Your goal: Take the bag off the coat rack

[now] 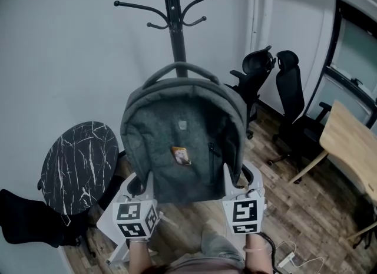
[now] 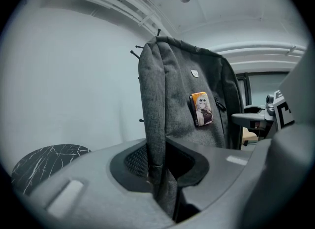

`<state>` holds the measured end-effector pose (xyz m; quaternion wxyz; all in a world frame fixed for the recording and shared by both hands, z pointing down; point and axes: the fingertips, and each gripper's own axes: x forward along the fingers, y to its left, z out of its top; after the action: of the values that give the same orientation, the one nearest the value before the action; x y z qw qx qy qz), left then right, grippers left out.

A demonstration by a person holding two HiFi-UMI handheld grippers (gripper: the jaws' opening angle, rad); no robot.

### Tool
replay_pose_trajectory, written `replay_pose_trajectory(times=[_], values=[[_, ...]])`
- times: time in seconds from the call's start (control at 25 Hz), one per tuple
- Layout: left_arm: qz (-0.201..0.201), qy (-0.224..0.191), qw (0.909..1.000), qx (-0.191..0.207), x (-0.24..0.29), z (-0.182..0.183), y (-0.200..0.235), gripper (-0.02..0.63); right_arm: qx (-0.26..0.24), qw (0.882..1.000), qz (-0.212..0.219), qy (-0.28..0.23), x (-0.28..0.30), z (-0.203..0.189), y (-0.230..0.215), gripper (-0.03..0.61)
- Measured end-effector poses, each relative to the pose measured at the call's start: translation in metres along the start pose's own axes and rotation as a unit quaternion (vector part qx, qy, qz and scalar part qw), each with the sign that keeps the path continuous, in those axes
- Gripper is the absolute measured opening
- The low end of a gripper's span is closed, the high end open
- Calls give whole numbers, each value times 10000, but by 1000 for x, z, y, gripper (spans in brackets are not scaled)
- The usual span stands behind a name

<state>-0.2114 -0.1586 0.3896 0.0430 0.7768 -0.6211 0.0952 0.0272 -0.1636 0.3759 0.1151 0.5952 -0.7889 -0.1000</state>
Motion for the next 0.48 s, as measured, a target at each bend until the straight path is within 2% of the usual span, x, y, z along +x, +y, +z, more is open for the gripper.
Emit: replay_pose_trajectory(times=[0.48], values=[[-17, -33, 10000, -66, -35, -9, -16, 74, -78, 10000, 17, 16, -37, -1, 3, 104]])
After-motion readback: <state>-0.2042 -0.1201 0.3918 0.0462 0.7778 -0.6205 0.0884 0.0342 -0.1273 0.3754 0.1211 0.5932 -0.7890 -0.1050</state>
